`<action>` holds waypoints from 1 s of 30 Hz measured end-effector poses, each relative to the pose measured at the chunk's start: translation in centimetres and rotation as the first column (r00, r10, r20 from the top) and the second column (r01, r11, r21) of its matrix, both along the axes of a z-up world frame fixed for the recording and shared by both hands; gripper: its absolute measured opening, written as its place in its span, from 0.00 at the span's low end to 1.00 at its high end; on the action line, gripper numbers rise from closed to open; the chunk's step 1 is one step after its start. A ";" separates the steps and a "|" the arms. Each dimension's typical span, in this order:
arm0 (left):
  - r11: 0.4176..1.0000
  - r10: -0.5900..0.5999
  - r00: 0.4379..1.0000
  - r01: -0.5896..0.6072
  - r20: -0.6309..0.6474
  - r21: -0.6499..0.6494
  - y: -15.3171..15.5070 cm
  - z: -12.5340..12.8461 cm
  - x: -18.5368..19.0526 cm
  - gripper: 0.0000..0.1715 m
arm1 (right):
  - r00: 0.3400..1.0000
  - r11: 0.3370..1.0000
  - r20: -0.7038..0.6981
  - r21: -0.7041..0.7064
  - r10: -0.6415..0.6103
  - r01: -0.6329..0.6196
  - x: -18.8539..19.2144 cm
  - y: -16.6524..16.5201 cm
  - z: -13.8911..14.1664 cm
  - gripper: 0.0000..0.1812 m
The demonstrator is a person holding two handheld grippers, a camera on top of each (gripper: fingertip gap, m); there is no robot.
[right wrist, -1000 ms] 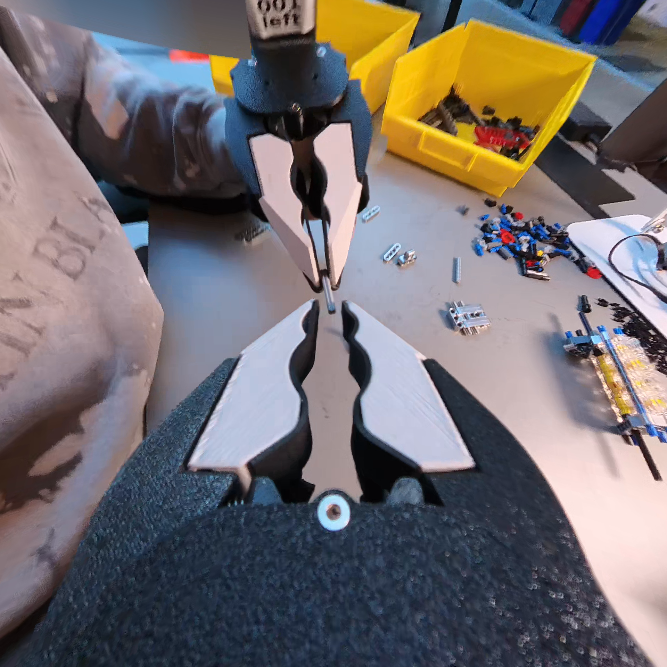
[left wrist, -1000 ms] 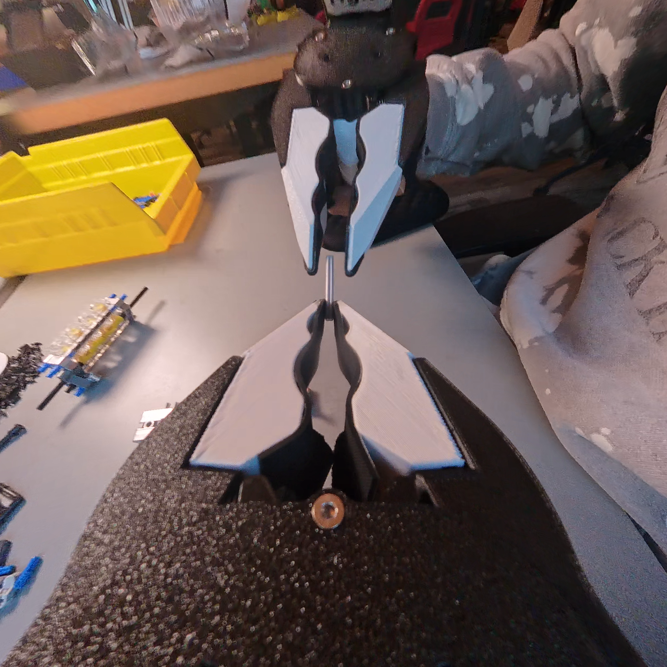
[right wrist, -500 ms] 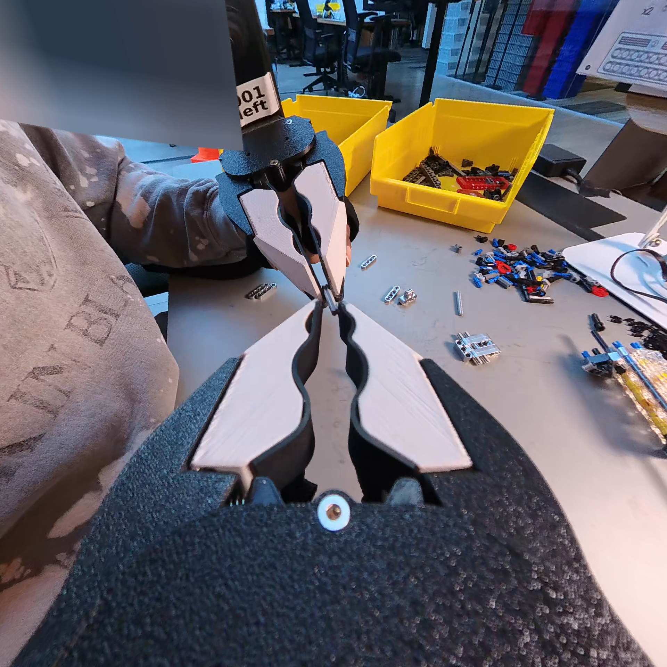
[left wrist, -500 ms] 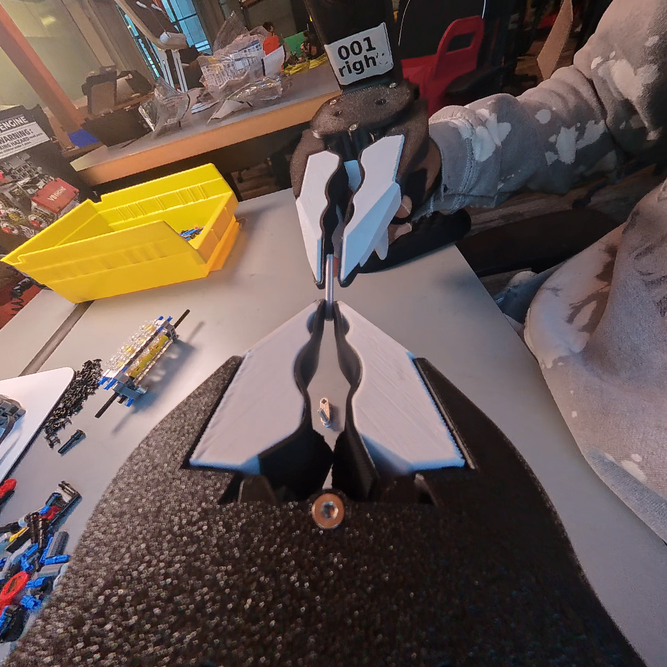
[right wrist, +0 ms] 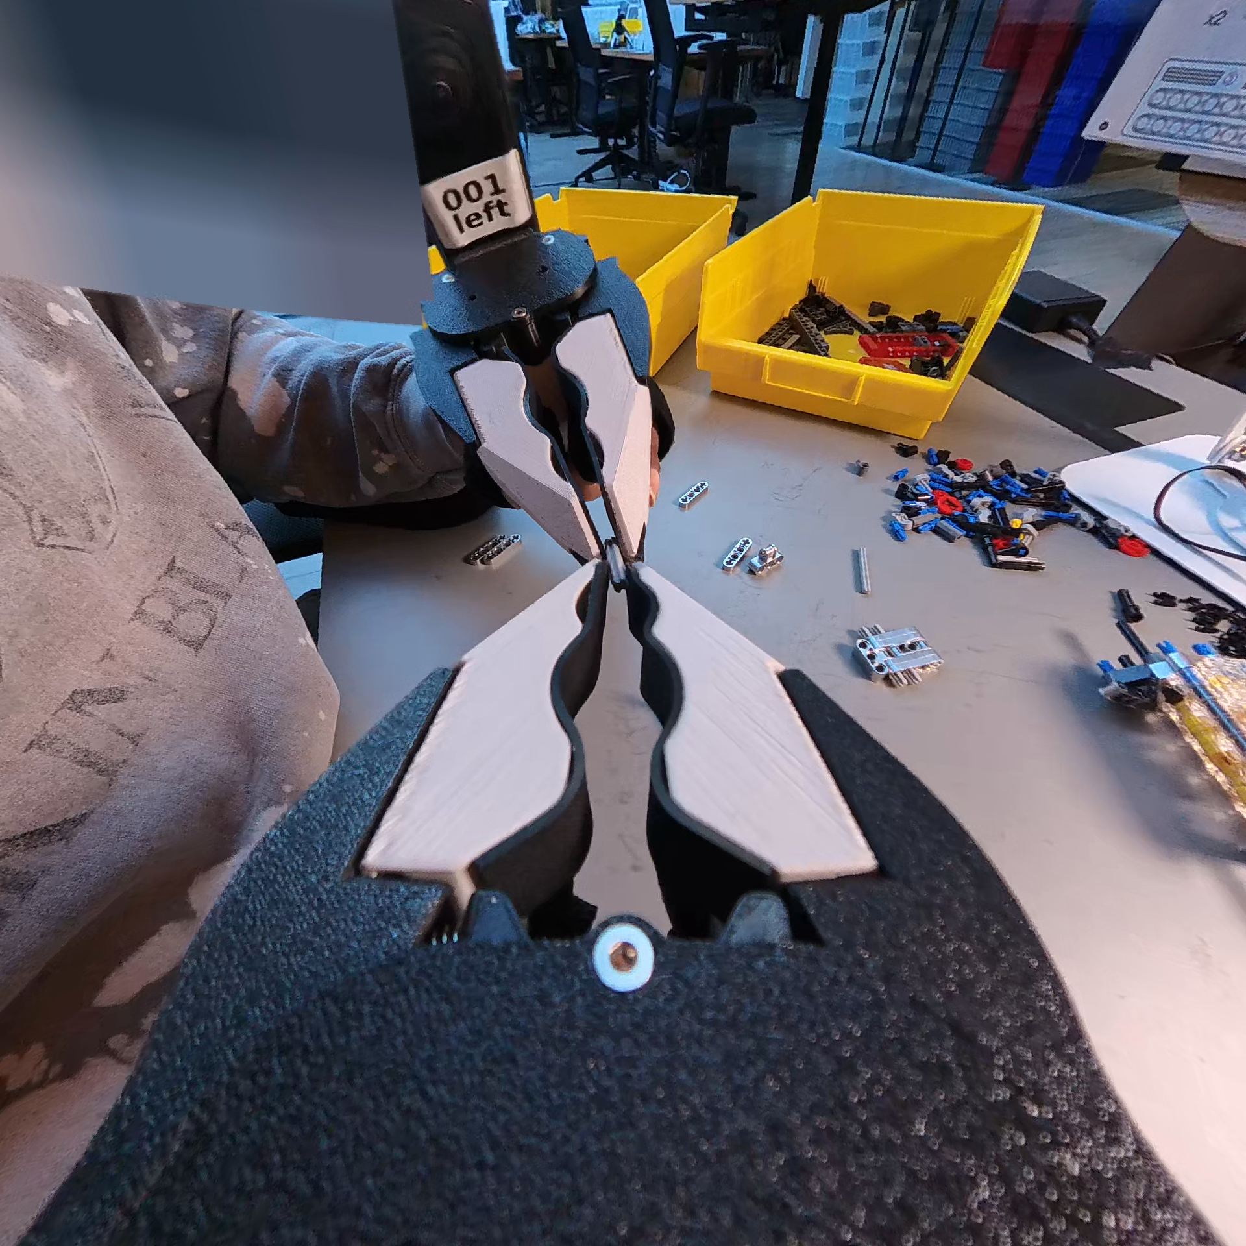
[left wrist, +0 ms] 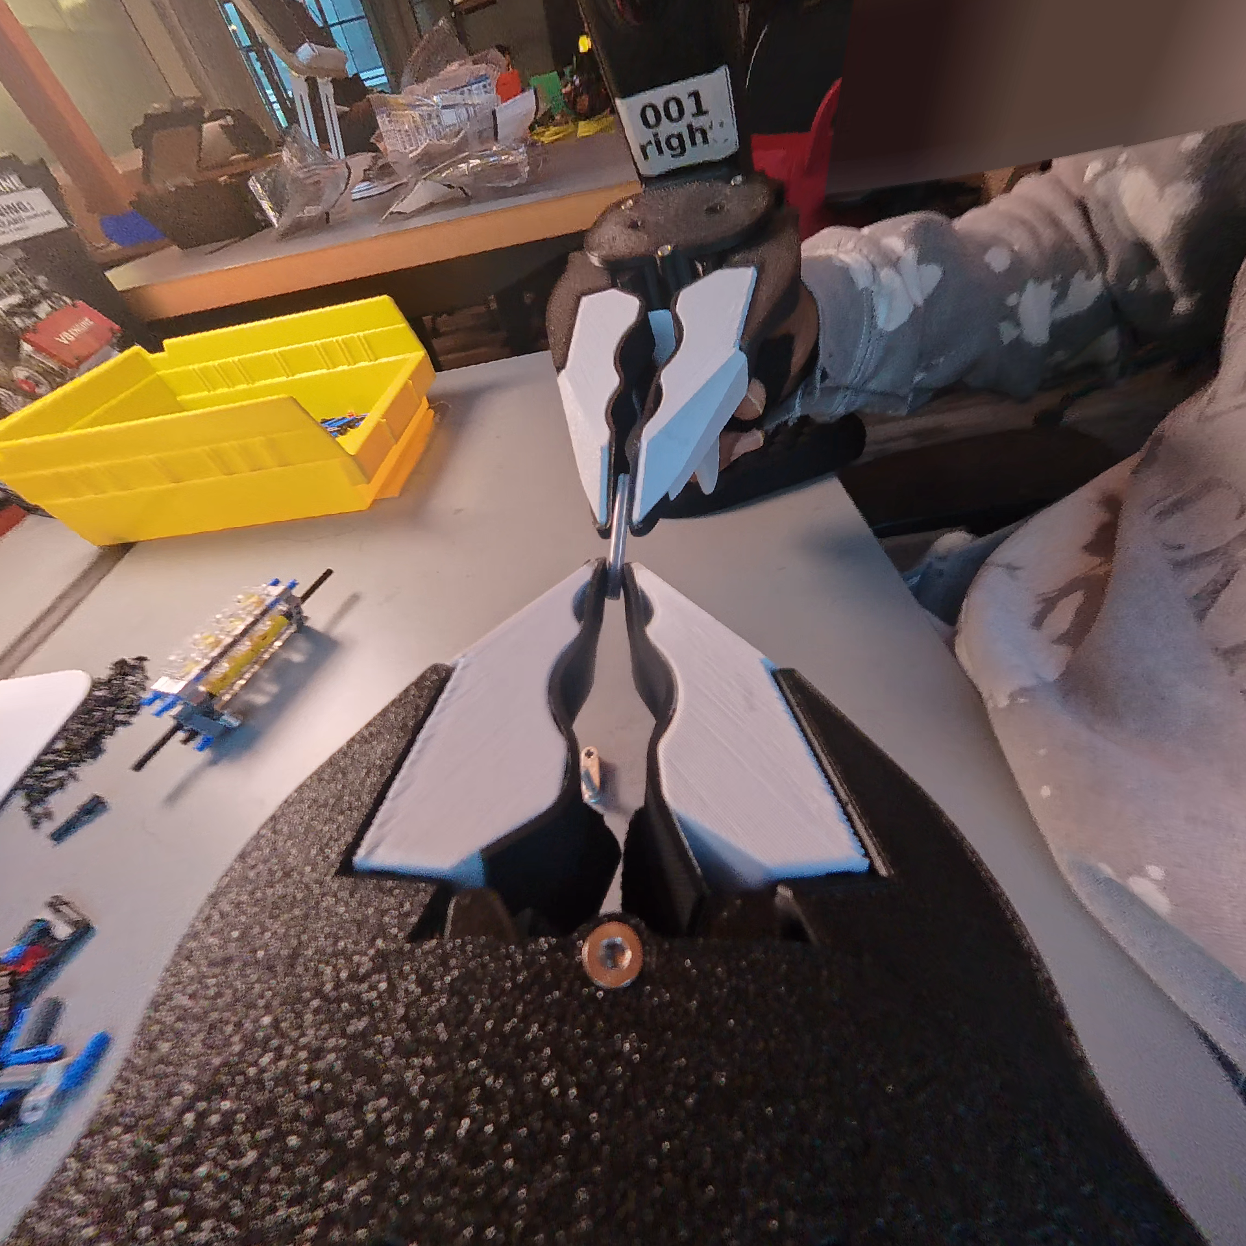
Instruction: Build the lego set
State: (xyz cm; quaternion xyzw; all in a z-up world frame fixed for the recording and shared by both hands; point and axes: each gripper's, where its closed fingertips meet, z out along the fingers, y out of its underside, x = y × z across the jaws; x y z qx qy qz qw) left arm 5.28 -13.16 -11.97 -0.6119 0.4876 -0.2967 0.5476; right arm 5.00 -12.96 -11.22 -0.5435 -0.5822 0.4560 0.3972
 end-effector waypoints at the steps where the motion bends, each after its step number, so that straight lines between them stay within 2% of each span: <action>1: 0.999 -0.010 0.999 0.012 0.044 -0.046 0.0 0.3 0.0 0.02 | 1.000 1.000 -0.010 -0.015 0.002 -0.002 0.0 0.0 0.2 0.01; 3: 0.984 -0.034 0.982 0.065 0.188 -0.163 -0.1 1.4 -0.1 0.04 | 0.999 0.999 -0.041 -0.049 0.001 -0.003 0.1 0.1 0.7 0.01; 7: 0.934 -0.017 0.895 0.173 0.446 -0.313 0.6 3.7 -1.5 0.12 | 0.997 0.997 -0.076 -0.079 -0.017 0.011 0.5 0.7 1.6 0.01; 10: 0.915 0.015 0.841 0.207 0.541 -0.347 1.2 4.7 -2.6 0.14 | 0.996 0.996 -0.083 -0.091 -0.022 0.014 0.7 1.2 1.9 0.01; 15: 0.893 0.045 0.802 0.235 0.596 -0.383 1.8 5.0 -3.4 0.14 | 0.995 0.994 -0.098 -0.113 -0.023 0.012 0.9 1.7 2.3 0.01; 22: 0.883 0.066 0.805 0.228 0.590 -0.410 2.3 4.4 -3.6 0.14 | 0.997 0.993 -0.075 -0.114 -0.016 0.007 0.6 2.2 1.8 0.01; 25: 0.879 0.080 0.810 0.218 0.580 -0.424 2.6 4.1 -3.8 0.14 | 1.000 0.996 -0.025 -0.090 -0.019 0.016 0.5 2.6 1.0 0.01; 27: 0.883 0.090 0.844 0.178 0.528 -0.435 2.9 3.3 -3.9 0.14 | 0.999 0.998 0.045 -0.059 -0.015 0.018 0.4 2.9 -0.1 0.01; 28: 0.888 0.089 0.881 0.141 0.464 -0.437 3.1 2.3 -3.8 0.14 | 0.995 0.999 0.098 -0.038 -0.010 0.014 0.3 2.9 -1.0 0.01; 30: 0.906 0.085 0.965 0.029 0.248 -0.422 3.3 -0.7 -3.8 0.13 | 0.975 0.999 0.224 0.041 -0.014 0.005 0.4 3.3 -2.9 0.01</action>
